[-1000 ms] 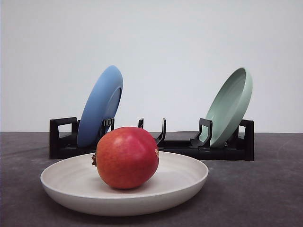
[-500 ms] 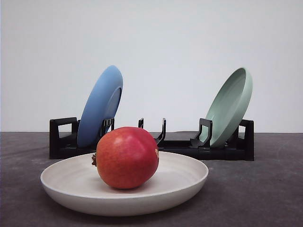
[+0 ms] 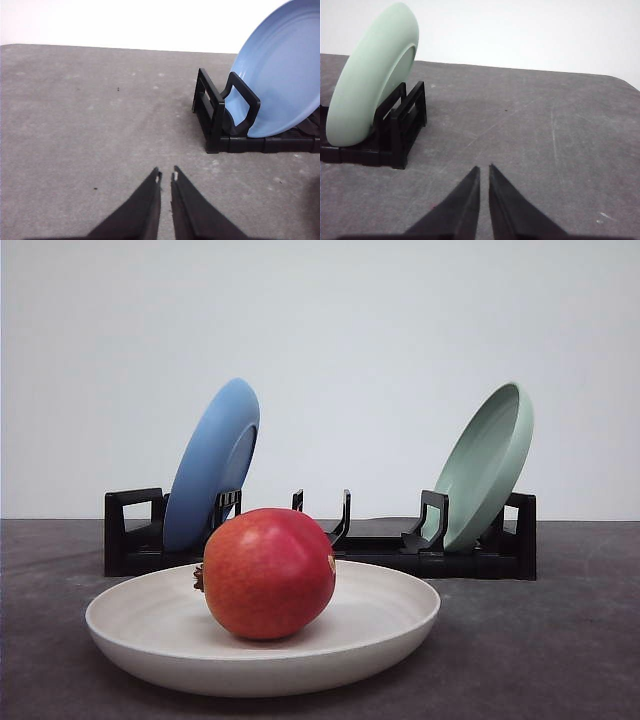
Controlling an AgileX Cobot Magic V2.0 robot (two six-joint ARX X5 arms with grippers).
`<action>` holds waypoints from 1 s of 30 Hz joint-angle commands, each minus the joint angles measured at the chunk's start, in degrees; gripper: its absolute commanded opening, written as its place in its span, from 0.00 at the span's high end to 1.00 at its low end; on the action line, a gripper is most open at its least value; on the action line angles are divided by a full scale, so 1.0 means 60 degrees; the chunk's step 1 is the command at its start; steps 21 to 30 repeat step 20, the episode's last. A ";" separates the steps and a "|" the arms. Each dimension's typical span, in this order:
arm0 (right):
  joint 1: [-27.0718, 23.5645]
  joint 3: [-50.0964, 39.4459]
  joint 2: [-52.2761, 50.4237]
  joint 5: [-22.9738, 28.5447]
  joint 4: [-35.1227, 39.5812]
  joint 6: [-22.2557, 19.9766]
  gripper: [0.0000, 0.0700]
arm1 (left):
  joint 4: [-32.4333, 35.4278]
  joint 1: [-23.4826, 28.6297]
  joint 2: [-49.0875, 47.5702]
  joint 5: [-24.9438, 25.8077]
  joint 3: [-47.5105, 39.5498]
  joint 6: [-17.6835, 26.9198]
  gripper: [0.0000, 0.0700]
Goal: Place pomegranate in white plate
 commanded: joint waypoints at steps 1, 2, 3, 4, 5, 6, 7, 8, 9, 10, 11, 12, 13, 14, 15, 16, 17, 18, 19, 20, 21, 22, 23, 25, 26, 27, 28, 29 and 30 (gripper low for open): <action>-0.0018 -0.0033 0.0011 -0.0011 0.0073 -0.0040 0.96 | 0.0058 0.0011 -0.0004 0.0018 -0.0095 0.0036 0.98; -0.0018 -0.0033 0.0011 -0.0011 0.0073 -0.0040 0.96 | 0.0058 0.0011 -0.0004 0.0018 -0.0095 0.0036 0.98; -0.0018 -0.0033 0.0011 -0.0011 0.0073 -0.0040 0.96 | 0.0058 0.0011 -0.0004 0.0018 -0.0095 0.0036 0.98; -0.0018 -0.0033 0.0011 -0.0011 0.0073 -0.0040 0.96 | 0.0058 0.0011 -0.0004 0.0018 -0.0095 0.0036 0.98; -0.0018 -0.0033 0.0011 -0.0011 0.0073 -0.0040 0.96 | 0.0058 0.0011 -0.0004 0.0018 -0.0095 0.0036 0.98; -0.0018 -0.0033 0.0011 -0.0011 0.0073 -0.0040 0.96 | 0.0058 0.0011 -0.0004 0.0018 -0.0095 0.0036 0.98; -0.0018 -0.0033 0.0011 -0.0011 0.0073 -0.0040 0.96 | 0.0058 0.0011 -0.0004 0.0018 -0.0095 0.0036 0.98; -0.0018 -0.0033 0.0011 -0.0011 0.0073 -0.0040 0.96 | 0.0058 0.0011 -0.0004 0.0018 -0.0095 0.0036 0.98; -0.0018 -0.0033 0.0011 -0.0011 0.0073 -0.0040 0.96 | 0.0058 0.0011 -0.0004 0.0018 -0.0095 0.0036 0.98; -0.0018 -0.0033 0.0011 -0.0011 0.0073 -0.0040 0.96 | 0.0058 0.0011 -0.0004 0.0018 -0.0095 0.0036 0.98; -0.0018 -0.0033 0.0011 -0.0011 0.0073 -0.0040 0.96 | 0.0058 0.0011 -0.0004 0.0018 -0.0095 0.0036 0.98; -0.0018 -0.0033 0.0011 -0.0011 0.0073 -0.0040 0.96 | 0.0058 0.0011 -0.0004 0.0018 -0.0095 0.0036 0.98; -0.0018 -0.0033 0.0011 -0.0011 0.0073 -0.0040 0.96 | 0.0058 0.0011 -0.0004 0.0018 -0.0095 0.0036 0.98; -0.0018 -0.0033 0.0011 -0.0011 0.0073 -0.0040 0.96 | 0.0058 0.0011 -0.0004 0.0018 -0.0095 0.0036 0.98; -0.0018 -0.0033 0.0011 -0.0011 0.0073 -0.0040 0.96 | 0.0058 0.0011 -0.0004 0.0018 -0.0095 0.0036 0.98; -0.0018 -0.0033 0.0011 -0.0011 0.0073 -0.0040 0.96 | 0.0058 0.0011 -0.0004 0.0018 -0.0095 0.0036 0.98; -0.0018 -0.0033 0.0011 -0.0011 0.0073 -0.0040 0.96 | 0.0058 0.0011 -0.0004 0.0018 -0.0095 0.0036 0.98; -0.0018 -0.0033 0.0011 -0.0011 0.0073 -0.0040 0.96 | 0.0058 0.0011 -0.0004 0.0018 -0.0095 0.0036 0.98; -0.0018 -0.0033 0.0011 -0.0011 0.0073 -0.0040 0.96 | 0.0058 0.0011 -0.0004 0.0018 -0.0095 0.0036 0.98; -0.0018 -0.0033 0.0011 -0.0011 0.0073 -0.0040 0.96 | 0.0058 0.0011 -0.0004 0.0018 -0.0095 0.0036 0.98; -0.0018 -0.0033 0.0011 -0.0011 0.0073 -0.0040 0.96 | 0.0058 0.0011 -0.0004 0.0018 -0.0095 0.0036 0.98; -0.0018 -0.0033 0.0011 -0.0011 0.0073 -0.0040 0.96 | 0.0058 0.0011 -0.0004 0.0018 -0.0095 0.0036 0.98; -0.0018 -0.0033 0.0011 -0.0011 0.0073 -0.0040 0.96 | 0.0058 0.0011 -0.0004 0.0018 -0.0095 0.0036 0.98; -0.0018 -0.0033 0.0011 -0.0011 0.0073 -0.0040 0.96 | 0.0058 0.0011 -0.0004 0.0018 -0.0095 0.0036 0.98; -0.0018 -0.0033 0.0011 -0.0011 0.0073 -0.0040 0.96 | 0.0058 0.0011 -0.0004 0.0018 -0.0095 0.0036 0.98; -0.0018 -0.0033 0.0011 -0.0011 0.0073 -0.0040 0.96 | 0.0058 0.0011 -0.0004 0.0018 -0.0095 0.0036 0.98; -0.0018 -0.0033 0.0011 -0.0011 0.0073 -0.0040 0.96 | 0.0058 0.0011 -0.0004 0.0018 -0.0095 0.0036 0.98; -0.0018 -0.0033 0.0011 -0.0011 0.0073 -0.0040 0.96 | 0.0058 0.0011 -0.0004 0.0018 -0.0095 0.0036 0.98; -0.0018 -0.0033 0.0011 -0.0011 0.0073 -0.0040 0.96 | 0.0058 0.0011 -0.0004 0.0018 -0.0095 0.0036 0.98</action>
